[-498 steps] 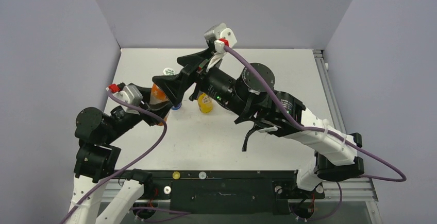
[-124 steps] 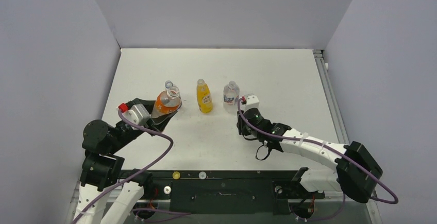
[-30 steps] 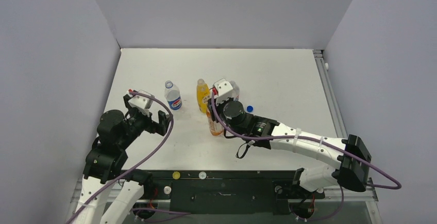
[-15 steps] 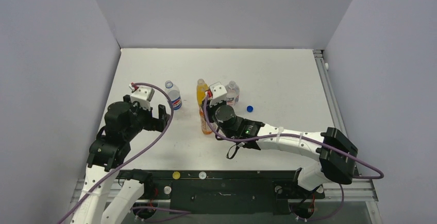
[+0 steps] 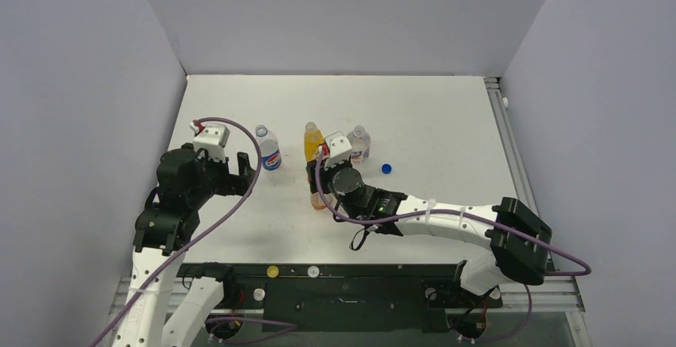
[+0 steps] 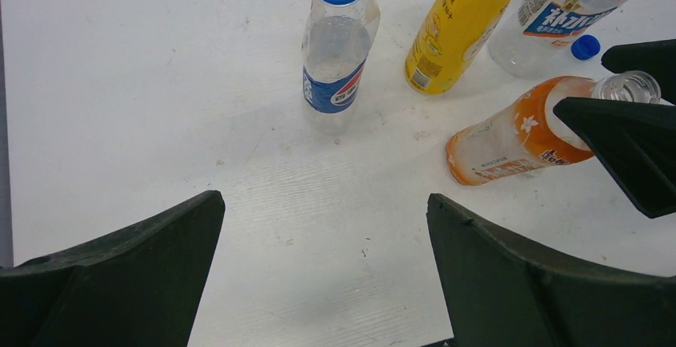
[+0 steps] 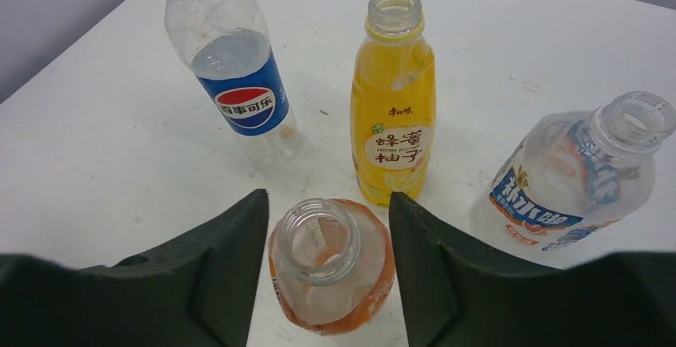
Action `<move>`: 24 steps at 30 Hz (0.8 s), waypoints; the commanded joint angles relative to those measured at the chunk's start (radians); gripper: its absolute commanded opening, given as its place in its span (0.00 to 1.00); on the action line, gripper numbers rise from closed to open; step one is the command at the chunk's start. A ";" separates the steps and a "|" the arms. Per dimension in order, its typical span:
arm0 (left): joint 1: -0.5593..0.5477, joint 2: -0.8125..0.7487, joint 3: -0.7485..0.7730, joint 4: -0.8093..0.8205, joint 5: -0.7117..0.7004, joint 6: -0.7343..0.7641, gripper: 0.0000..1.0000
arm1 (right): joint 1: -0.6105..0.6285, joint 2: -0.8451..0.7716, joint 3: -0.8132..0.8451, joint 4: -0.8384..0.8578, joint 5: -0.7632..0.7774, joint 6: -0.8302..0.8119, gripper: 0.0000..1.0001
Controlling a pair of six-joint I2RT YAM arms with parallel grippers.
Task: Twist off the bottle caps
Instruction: Place the plastic bottle at the center of the board.
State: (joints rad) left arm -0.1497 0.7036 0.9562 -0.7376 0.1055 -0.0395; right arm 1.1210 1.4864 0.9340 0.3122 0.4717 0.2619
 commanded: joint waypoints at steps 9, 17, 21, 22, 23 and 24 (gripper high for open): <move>0.027 -0.008 0.071 0.027 0.043 0.025 0.97 | 0.035 -0.072 0.071 -0.069 0.026 -0.026 0.76; 0.056 0.039 0.094 -0.007 0.062 0.023 0.97 | 0.036 -0.131 0.117 -0.145 0.029 -0.030 0.79; 0.116 0.072 0.097 0.018 0.096 0.020 0.97 | 0.024 -0.194 0.143 -0.208 0.027 -0.006 0.79; 0.155 0.093 0.099 0.025 0.109 0.021 0.96 | 0.001 -0.219 0.155 -0.220 0.011 0.026 0.80; 0.177 0.105 0.102 0.042 0.139 0.021 0.96 | -0.013 -0.244 0.164 -0.257 0.005 0.043 0.80; 0.228 0.131 0.107 0.052 0.155 0.021 0.96 | -0.042 -0.258 0.172 -0.286 0.006 0.067 0.80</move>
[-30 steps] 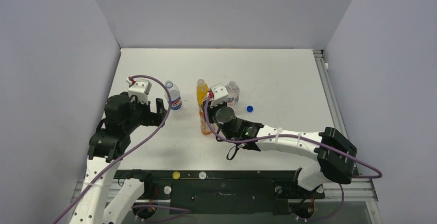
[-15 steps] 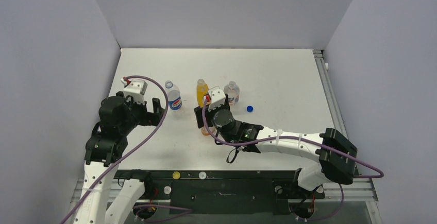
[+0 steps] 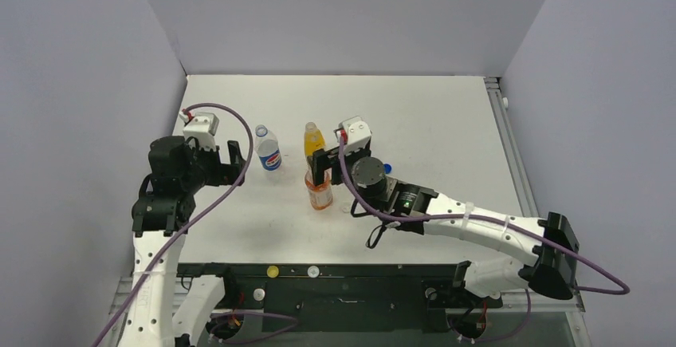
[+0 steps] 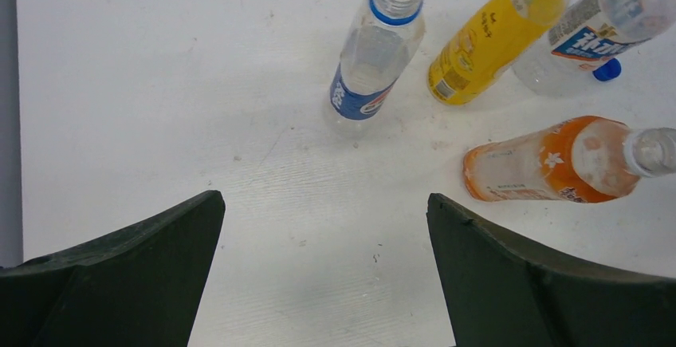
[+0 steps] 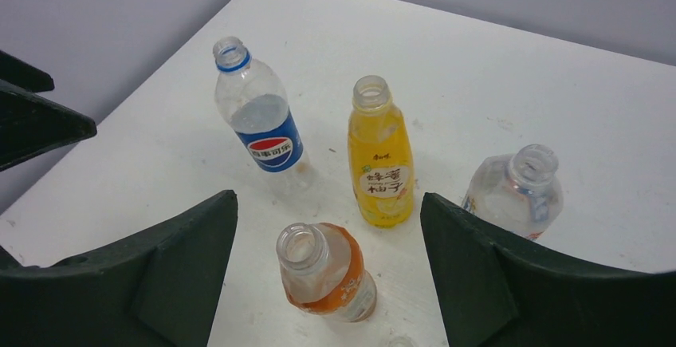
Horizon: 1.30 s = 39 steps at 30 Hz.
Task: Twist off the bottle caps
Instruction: Place the plastic bottle at the center of the board, then reset both arms
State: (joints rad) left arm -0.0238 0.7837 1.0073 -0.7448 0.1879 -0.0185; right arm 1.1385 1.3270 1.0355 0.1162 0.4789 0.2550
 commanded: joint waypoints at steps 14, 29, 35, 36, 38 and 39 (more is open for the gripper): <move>0.430 0.262 -0.367 0.818 0.368 0.009 0.97 | -0.824 -0.465 -0.330 -0.114 0.291 0.272 0.81; 0.308 0.500 -0.757 1.668 0.246 -0.083 0.97 | -1.135 -0.244 -0.618 0.314 0.162 0.094 0.81; 0.282 0.596 -0.749 1.790 0.234 -0.175 0.97 | -1.135 -0.083 -0.658 0.546 0.181 0.049 0.81; 0.262 0.635 -0.770 1.877 0.231 -0.166 0.97 | -1.135 -0.054 -0.635 0.540 0.167 0.053 0.81; 0.226 0.649 -0.785 1.931 0.195 -0.145 0.97 | -1.129 -0.014 -0.621 0.560 0.156 0.051 0.81; 0.198 0.635 -0.776 1.861 0.137 -0.121 0.97 | -1.120 -0.001 -0.619 0.577 0.162 0.041 0.82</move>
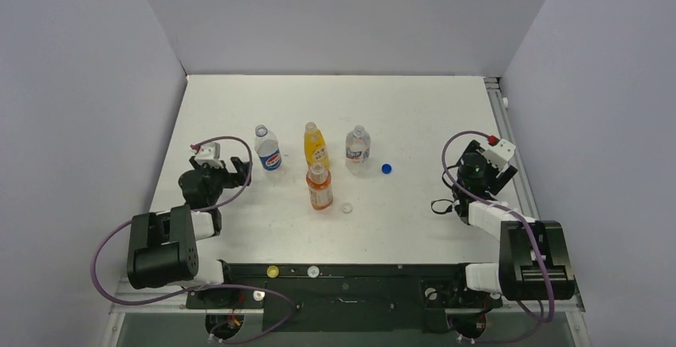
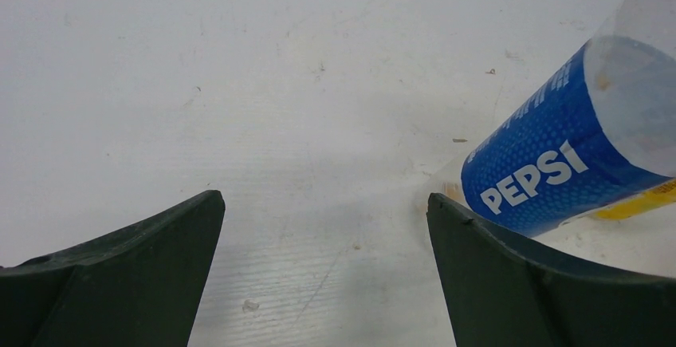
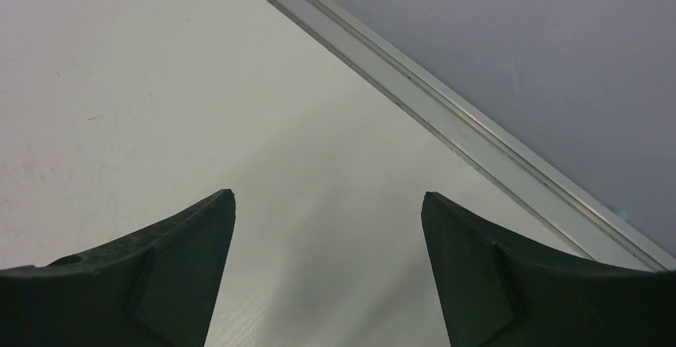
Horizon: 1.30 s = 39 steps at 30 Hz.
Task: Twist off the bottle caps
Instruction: Reset both arms
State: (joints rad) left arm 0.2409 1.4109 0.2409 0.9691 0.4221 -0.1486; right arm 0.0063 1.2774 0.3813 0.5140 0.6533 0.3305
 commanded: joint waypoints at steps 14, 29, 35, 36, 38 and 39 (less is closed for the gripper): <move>-0.220 0.055 0.004 0.152 -0.350 0.088 0.97 | 0.109 0.070 -0.047 0.359 0.044 -0.125 0.82; -0.221 0.059 0.007 0.149 -0.358 0.088 0.96 | 0.072 0.089 -0.144 0.547 -0.106 -0.161 0.85; -0.224 0.062 0.011 0.140 -0.361 0.089 0.97 | 0.072 0.090 -0.145 0.554 -0.105 -0.162 0.86; -0.224 0.063 0.015 0.138 -0.362 0.091 0.97 | 0.071 0.090 -0.145 0.555 -0.105 -0.162 0.86; -0.225 0.065 0.016 0.133 -0.365 0.092 0.97 | 0.072 0.091 -0.145 0.554 -0.104 -0.162 0.86; -0.225 0.062 0.016 0.133 -0.367 0.093 0.97 | 0.072 0.090 -0.145 0.554 -0.104 -0.162 0.86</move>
State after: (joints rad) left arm 0.0208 1.4727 0.2230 1.0893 0.0738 -0.0662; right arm 0.0792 1.3785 0.2138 1.0149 0.5671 0.1535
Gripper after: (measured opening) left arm 0.967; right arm 0.856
